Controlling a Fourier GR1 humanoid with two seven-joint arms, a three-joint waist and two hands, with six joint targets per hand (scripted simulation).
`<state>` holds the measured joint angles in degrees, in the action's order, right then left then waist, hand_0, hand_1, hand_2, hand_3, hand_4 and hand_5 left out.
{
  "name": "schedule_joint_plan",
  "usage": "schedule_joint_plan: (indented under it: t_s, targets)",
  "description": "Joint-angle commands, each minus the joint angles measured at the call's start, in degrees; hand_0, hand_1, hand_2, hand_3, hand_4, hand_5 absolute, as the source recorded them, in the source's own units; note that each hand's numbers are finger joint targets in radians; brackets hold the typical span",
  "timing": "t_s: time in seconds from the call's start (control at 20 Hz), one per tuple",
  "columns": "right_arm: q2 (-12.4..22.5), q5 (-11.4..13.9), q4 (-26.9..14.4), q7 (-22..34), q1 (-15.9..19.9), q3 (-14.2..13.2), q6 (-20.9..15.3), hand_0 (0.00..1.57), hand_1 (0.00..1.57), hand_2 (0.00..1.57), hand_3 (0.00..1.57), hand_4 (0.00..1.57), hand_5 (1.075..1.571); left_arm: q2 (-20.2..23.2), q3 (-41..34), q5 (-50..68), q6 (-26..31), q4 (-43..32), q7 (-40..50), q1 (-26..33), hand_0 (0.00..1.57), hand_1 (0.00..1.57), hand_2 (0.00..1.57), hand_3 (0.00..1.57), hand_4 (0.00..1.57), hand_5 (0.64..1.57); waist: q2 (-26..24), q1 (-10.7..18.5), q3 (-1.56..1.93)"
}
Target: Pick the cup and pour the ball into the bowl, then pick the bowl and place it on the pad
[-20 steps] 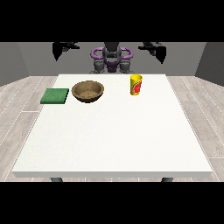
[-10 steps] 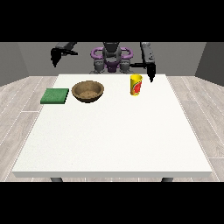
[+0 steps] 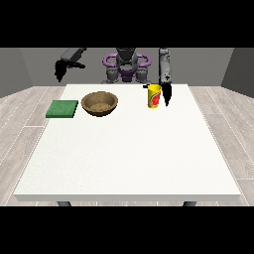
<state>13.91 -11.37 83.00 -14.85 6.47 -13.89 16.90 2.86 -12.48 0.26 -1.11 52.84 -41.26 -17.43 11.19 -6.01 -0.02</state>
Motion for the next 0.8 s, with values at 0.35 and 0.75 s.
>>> schedule_joint_plan:
  t_s: [0.35,0.75]
  targets:
    - [-0.32,2.33,-3.24,-3.09,2.20,0.42,-0.27,0.00,0.00,0.00,0.00,0.00,1.571,0.78,-2.22,0.22,-2.56,-18.77,-11.40,-8.98,0.00,0.00,0.00,0.00,0.00,1.526,2.34,-0.94,0.00]
    - [5.59,-2.98,-2.96,0.30,6.25,-3.22,4.70,0.00,0.00,0.00,0.00,0.00,1.570,-0.50,-0.11,-8.30,-21.31,-17.65,-13.13,-7.18,1.32,1.32,1.57,1.57,1.45,1.245,4.34,-5.22,0.00]
